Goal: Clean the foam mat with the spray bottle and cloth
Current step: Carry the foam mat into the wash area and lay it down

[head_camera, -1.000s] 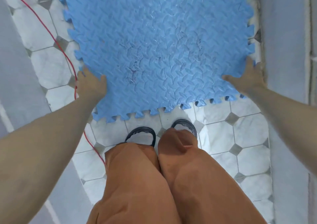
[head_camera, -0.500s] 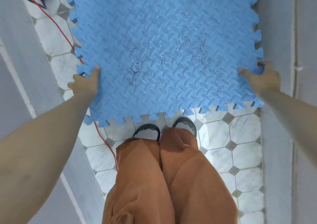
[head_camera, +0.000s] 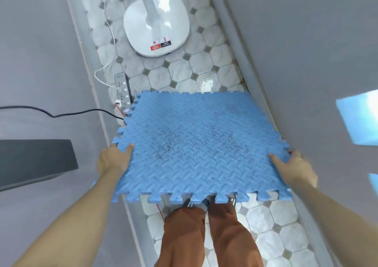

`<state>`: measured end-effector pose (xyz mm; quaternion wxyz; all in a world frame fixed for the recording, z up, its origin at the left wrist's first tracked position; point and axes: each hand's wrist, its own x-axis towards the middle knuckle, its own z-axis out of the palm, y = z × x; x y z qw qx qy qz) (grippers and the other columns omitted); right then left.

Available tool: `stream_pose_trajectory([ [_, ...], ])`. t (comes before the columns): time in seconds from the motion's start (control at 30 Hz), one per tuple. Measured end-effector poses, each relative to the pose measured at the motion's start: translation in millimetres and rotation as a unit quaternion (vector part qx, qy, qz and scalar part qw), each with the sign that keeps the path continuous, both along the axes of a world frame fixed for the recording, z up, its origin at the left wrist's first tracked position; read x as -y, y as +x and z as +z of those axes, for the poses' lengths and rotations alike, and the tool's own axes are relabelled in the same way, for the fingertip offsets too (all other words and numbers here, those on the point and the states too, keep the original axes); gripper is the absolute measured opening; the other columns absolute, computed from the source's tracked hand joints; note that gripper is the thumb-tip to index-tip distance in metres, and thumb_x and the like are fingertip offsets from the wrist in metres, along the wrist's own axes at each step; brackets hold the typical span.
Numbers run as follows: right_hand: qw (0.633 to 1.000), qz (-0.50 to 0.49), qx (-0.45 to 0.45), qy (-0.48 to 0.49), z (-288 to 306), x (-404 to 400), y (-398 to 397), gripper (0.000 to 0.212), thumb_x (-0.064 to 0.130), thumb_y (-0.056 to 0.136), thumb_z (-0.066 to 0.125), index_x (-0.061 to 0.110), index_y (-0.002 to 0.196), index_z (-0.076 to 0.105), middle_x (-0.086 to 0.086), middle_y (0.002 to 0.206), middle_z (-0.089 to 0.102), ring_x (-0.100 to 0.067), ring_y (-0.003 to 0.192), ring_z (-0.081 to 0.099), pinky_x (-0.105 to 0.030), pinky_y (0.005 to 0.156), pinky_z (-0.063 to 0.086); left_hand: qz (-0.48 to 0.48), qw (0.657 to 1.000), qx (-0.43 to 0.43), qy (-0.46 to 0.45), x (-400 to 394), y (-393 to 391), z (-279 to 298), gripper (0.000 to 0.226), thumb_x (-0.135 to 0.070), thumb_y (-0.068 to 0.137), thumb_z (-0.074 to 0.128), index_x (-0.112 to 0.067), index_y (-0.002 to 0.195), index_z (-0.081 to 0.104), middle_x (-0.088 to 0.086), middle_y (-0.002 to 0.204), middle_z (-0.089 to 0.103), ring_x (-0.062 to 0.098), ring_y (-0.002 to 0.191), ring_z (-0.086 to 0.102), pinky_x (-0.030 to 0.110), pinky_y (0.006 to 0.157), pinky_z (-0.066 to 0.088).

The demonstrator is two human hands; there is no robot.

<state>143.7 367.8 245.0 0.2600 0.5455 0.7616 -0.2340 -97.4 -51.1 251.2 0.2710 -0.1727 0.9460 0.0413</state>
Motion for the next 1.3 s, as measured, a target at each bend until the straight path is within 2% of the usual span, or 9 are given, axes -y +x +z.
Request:
stream_pose_trajectory([
  [0.2, 0.998, -0.063, 0.013, -0.008, 102.9, 30.9, 58.9, 0.078, 0.074, 0.081, 0.051, 0.021, 0.138, 0.046, -0.015, 0.132, 0.054, -0.037, 0.117, 0.059, -0.048, 0.095, 0.047, -0.055, 0.998, 0.022, -0.014, 2.8, 22.8, 93.4, 0.071, -0.063, 0.085, 0.046, -0.017, 0.139, 0.045, 0.019, 0.129, 0.052, 0.037, 0.124, 0.047, 0.047, 0.095, 0.044],
  [0.4, 0.989, -0.148, 0.03, 0.003, 204.9, 79.2, 141.8, 0.077, 0.071, 0.082, 0.053, 0.02, 0.139, 0.047, -0.012, 0.132, 0.055, -0.035, 0.112, 0.061, -0.045, 0.089, 0.048, -0.166, 0.985, 0.054, -0.006, -4.4, 44.3, 177.6, 0.072, -0.063, 0.086, 0.046, -0.017, 0.141, 0.043, 0.017, 0.13, 0.051, 0.037, 0.12, 0.051, 0.044, 0.093, 0.046],
  [0.53, 0.974, -0.223, 0.039, 0.005, 256.3, 121.9, 208.3, 0.076, 0.07, 0.081, 0.054, 0.02, 0.139, 0.047, -0.013, 0.13, 0.058, -0.034, 0.114, 0.06, -0.044, 0.09, 0.048, -0.263, 0.961, 0.08, 0.003, -22.8, 56.5, 216.9, 0.074, -0.063, 0.085, 0.048, -0.014, 0.14, 0.044, 0.018, 0.132, 0.051, 0.035, 0.122, 0.05, 0.043, 0.096, 0.046],
  [0.7, 0.929, -0.368, 0.035, -0.013, 301.3, 193.3, 299.4, 0.069, 0.056, 0.086, 0.062, 0.011, 0.137, 0.051, -0.019, 0.131, 0.061, -0.038, 0.119, 0.057, -0.044, 0.094, 0.045, -0.414, 0.905, 0.097, -0.016, -69.5, 92.4, 250.9, 0.069, -0.06, 0.088, 0.045, -0.012, 0.137, 0.046, 0.017, 0.132, 0.049, 0.033, 0.123, 0.048, 0.04, 0.099, 0.042],
  [0.83, 0.859, -0.509, 0.039, -0.023, 330.2, 260.8, 369.3, 0.069, 0.047, 0.087, 0.067, 0.003, 0.136, 0.051, -0.023, 0.135, 0.058, -0.039, 0.121, 0.056, -0.043, 0.096, 0.043, -0.545, 0.83, 0.113, -0.024, -123.6, 142.3, 267.9, 0.066, -0.06, 0.087, 0.046, -0.012, 0.131, 0.052, 0.015, 0.132, 0.05, 0.031, 0.121, 0.051, 0.038, 0.099, 0.044],
  [0.97, 0.767, -0.639, 0.045, -0.027, 356.0, 334.1, 427.8, 0.071, 0.048, 0.084, 0.07, 0.005, 0.137, 0.051, -0.021, 0.137, 0.056, -0.038, 0.125, 0.053, -0.042, 0.101, 0.04, -0.665, 0.733, 0.137, -0.036, -180.1, 212.6, 277.1, 0.066, -0.062, 0.087, 0.046, -0.011, 0.128, 0.054, 0.015, 0.134, 0.048, 0.03, 0.121, 0.051, 0.037, 0.097, 0.044],
  [1.13, 0.642, -0.764, 0.05, -0.042, 371.8, 421.1, 492.1, 0.08, 0.06, 0.079, 0.069, 0.006, 0.137, 0.054, -0.016, 0.139, 0.056, -0.035, 0.124, 0.053, -0.041, 0.1, 0.043, -0.804, 0.572, 0.15, -0.058, -225.4, 319.2, 295.7, 0.065, -0.058, 0.091, 0.043, -0.006, 0.128, 0.052, 0.017, 0.136, 0.045, 0.03, 0.12, 0.051, 0.035, 0.098, 0.042],
  [1.2, 0.599, -0.799, 0.046, -0.033, 376.7, 451.9, 508.1, 0.078, 0.057, 0.08, 0.07, 0.007, 0.137, 0.054, -0.016, 0.139, 0.055, -0.036, 0.127, 0.051, -0.041, 0.101, 0.041, -0.835, 0.524, 0.152, -0.065, -236.3, 362.7, 302.4, 0.064, -0.057, 0.092, 0.042, -0.006, 0.129, 0.051, 0.016, 0.142, 0.039, 0.029, 0.121, 0.051, 0.035, 0.097, 0.042],
  [1.3, 0.534, -0.845, 0.038, -0.013, 384.1, 498.3, 531.1, 0.068, 0.048, 0.085, 0.071, 0.005, 0.135, 0.054, -0.02, 0.138, 0.055, -0.038, 0.128, 0.05, -0.04, 0.103, 0.039, -0.888, 0.435, 0.137, -0.063, -246.5, 439.6, 304.3, 0.064, -0.055, 0.093, 0.04, -0.005, 0.132, 0.049, 0.014, 0.146, 0.034, 0.03, 0.126, 0.048, 0.036, 0.1, 0.04],
])
